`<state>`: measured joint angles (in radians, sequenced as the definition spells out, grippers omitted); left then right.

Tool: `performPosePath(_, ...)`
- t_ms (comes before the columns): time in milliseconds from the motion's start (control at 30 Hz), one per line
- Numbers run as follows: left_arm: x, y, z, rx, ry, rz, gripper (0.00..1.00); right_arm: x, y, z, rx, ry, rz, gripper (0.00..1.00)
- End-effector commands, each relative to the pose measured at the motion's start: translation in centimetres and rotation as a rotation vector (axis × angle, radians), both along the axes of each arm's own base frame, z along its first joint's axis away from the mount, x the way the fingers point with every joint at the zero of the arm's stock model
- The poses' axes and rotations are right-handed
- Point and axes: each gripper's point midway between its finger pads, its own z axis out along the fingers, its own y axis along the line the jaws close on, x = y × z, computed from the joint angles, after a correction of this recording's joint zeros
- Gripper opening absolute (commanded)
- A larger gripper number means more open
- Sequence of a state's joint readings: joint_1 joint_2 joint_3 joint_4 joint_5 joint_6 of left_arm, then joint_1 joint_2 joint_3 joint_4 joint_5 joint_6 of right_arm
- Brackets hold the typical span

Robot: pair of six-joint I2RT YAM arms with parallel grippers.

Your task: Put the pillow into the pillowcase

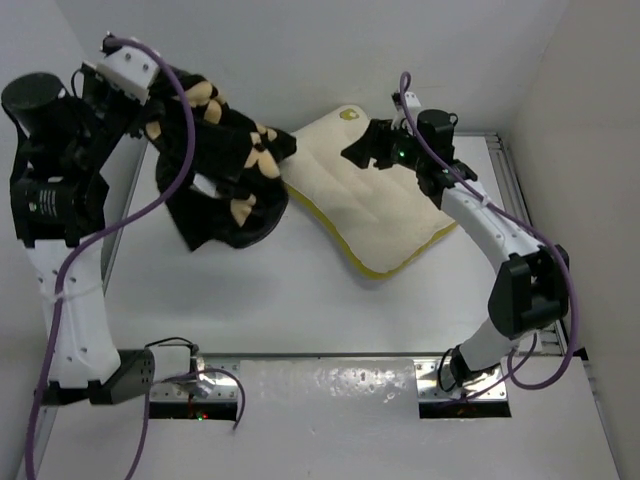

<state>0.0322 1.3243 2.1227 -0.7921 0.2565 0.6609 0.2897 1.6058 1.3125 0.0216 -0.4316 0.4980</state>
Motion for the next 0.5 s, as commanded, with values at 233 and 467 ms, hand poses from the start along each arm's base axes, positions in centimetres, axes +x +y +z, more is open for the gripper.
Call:
performPosePath(233, -0.3, 2.0, -16.8, -0.233, 0.396, 0.134, 0.0, -5.1, 11.2, 2.7, 0.171, -0.156, 0.555, 0.91)
performPosePath(467, 2.2, 0.9, -17.3, -0.353, 0.406, 0.125, 0.0, -11.6, 19.9, -5.4, -0.014, -0.045, 0.761, 0.94)
